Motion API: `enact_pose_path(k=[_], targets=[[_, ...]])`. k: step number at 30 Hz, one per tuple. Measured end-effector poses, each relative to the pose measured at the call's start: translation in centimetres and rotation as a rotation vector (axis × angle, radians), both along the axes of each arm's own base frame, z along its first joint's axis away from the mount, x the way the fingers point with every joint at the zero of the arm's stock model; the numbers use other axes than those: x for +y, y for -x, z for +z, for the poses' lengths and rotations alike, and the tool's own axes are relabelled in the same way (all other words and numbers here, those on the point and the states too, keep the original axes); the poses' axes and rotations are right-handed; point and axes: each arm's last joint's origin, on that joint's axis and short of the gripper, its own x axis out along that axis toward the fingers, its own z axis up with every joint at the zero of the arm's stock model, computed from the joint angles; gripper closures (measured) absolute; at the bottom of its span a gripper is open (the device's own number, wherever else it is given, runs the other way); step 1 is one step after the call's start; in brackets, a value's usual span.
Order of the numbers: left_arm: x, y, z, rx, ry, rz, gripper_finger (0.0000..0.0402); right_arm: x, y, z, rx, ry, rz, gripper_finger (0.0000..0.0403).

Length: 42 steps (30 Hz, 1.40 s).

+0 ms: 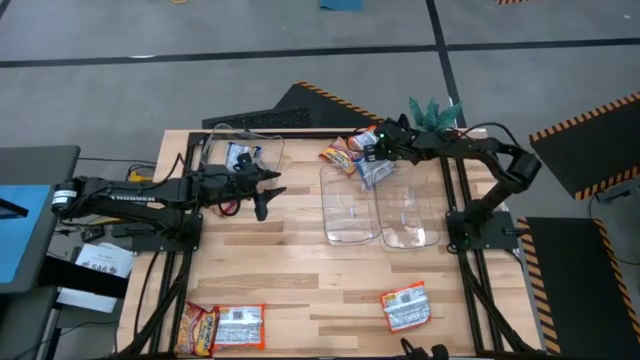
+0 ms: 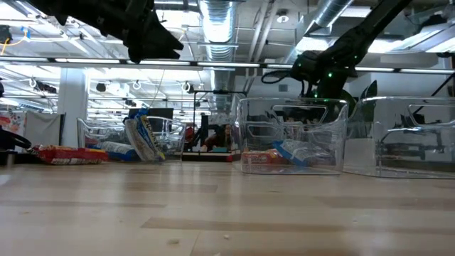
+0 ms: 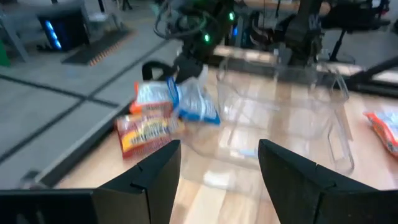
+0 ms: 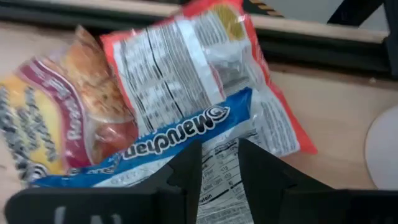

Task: Sort Maruchan noodles
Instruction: Put the blue noodle pack into the top left transparent bin

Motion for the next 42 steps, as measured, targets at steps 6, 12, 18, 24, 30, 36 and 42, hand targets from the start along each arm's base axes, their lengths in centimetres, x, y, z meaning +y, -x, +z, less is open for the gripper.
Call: enact_pose_path(k=[6,12,18,24,30,36,42], targets=[[-0.2,0.1,-0.5,0.050,0.017,-0.006,0.0198,-0.2,-0.3,-0.9,0.014,-0.010,-0.005,0.0284],[-0.2,0.1,-0.5,0.045,0.026,-0.001,0.0198,-0.3,-0.3,-1.1,0.047,0.007,0.003,0.0290],[-0.2,0.1,-0.5,0.045,0.031,0.000,0.0198,-0.3,-0.3,-1.1,0.090,0.035,0.029,0.0384],[-0.2,0.1,-0.5,0.050,0.026,-0.001,0.0198,0.5,-0.6,0.1,0.076,0.082,0.093,0.0396],[-0.2,0.1,-0.5,0.056,0.012,-0.005,0.0198,2.0,-0.7,3.3,-0.004,0.168,0.149,0.0396],[-0.2,0.1,-0.6,0.061,0.012,-0.006,0.0198,3.2,-0.2,5.8,-0.062,0.228,0.185,0.0385],[-0.2,0.1,-0.6,0.060,0.016,-0.005,0.0198,2.6,0.0,4.7,-0.051,0.162,0.119,0.0313]])
